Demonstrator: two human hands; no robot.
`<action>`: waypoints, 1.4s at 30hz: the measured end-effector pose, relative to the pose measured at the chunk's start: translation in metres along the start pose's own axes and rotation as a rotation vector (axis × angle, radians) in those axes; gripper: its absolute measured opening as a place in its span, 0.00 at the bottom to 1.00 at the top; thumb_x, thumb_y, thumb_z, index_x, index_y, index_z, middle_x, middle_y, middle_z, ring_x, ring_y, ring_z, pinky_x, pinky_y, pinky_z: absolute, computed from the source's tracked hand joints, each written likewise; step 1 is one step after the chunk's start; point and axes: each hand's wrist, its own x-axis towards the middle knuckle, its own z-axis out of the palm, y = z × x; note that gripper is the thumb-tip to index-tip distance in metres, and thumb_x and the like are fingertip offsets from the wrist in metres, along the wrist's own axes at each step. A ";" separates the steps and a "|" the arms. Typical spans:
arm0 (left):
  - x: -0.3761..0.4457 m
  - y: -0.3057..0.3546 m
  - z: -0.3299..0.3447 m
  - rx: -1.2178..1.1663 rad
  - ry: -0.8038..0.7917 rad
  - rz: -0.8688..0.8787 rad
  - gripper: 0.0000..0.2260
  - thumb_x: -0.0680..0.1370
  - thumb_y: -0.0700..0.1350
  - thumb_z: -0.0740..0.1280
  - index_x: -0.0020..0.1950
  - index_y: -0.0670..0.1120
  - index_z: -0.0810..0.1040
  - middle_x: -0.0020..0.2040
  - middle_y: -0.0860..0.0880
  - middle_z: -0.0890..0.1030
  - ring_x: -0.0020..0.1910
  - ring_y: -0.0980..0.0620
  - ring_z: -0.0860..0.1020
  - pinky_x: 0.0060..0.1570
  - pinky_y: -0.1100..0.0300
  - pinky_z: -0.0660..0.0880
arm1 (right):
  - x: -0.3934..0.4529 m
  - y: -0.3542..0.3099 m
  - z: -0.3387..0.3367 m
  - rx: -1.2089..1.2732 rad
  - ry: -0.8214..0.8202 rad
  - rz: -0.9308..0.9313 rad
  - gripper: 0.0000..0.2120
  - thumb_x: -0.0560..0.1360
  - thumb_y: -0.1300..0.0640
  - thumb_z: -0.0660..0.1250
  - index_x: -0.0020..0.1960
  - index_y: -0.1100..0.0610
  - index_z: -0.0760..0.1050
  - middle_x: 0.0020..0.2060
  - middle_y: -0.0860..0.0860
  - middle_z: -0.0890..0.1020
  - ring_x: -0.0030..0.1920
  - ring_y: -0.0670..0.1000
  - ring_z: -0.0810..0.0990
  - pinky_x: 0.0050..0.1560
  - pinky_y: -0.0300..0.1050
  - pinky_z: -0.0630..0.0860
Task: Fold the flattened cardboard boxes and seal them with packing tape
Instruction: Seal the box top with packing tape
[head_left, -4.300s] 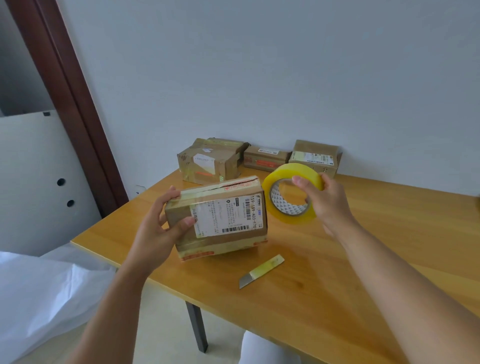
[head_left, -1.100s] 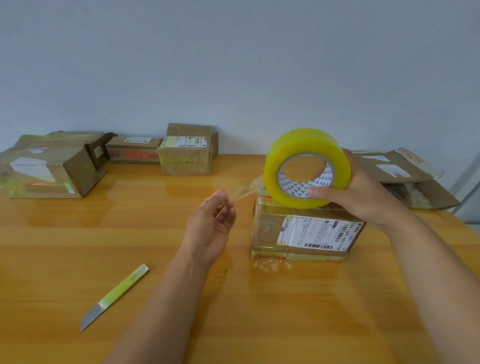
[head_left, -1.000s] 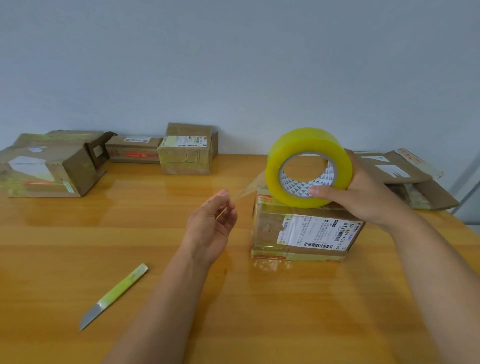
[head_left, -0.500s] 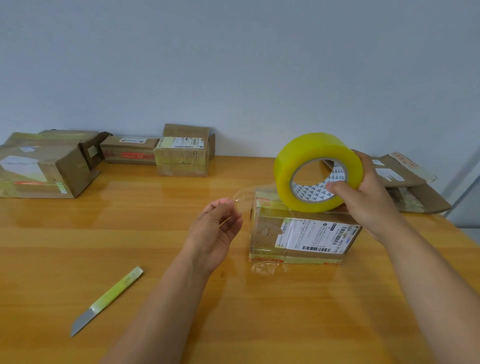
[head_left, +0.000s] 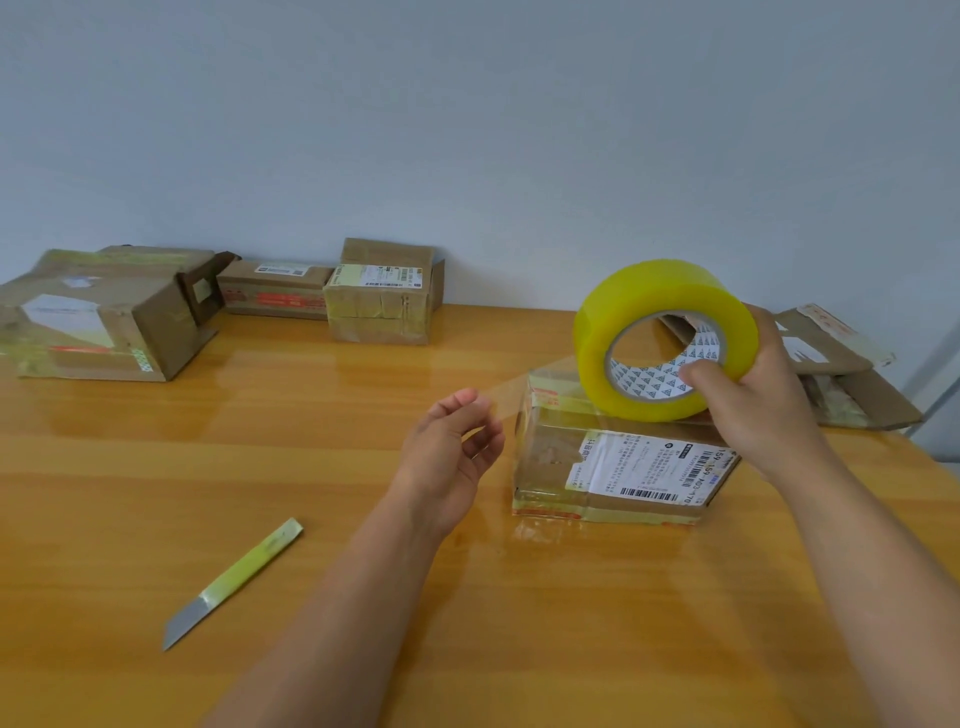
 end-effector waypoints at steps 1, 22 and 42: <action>0.000 -0.001 0.000 0.011 0.002 -0.003 0.07 0.79 0.34 0.66 0.53 0.44 0.74 0.35 0.49 0.79 0.32 0.53 0.77 0.35 0.62 0.78 | 0.000 0.000 0.000 -0.004 0.003 -0.002 0.20 0.75 0.65 0.67 0.62 0.47 0.69 0.43 0.41 0.77 0.38 0.33 0.76 0.44 0.38 0.71; -0.009 -0.025 0.014 0.488 -0.004 0.049 0.14 0.83 0.38 0.61 0.64 0.54 0.69 0.44 0.49 0.73 0.31 0.61 0.76 0.26 0.68 0.70 | -0.003 -0.002 0.005 -0.046 0.035 -0.019 0.17 0.75 0.66 0.66 0.59 0.51 0.71 0.41 0.41 0.75 0.37 0.32 0.74 0.38 0.31 0.68; -0.033 -0.049 0.021 1.034 -0.137 0.540 0.37 0.76 0.63 0.59 0.81 0.53 0.50 0.45 0.66 0.78 0.48 0.70 0.76 0.43 0.75 0.69 | -0.002 0.002 0.004 -0.028 0.010 -0.048 0.20 0.74 0.63 0.68 0.63 0.49 0.72 0.50 0.61 0.80 0.47 0.55 0.76 0.50 0.52 0.76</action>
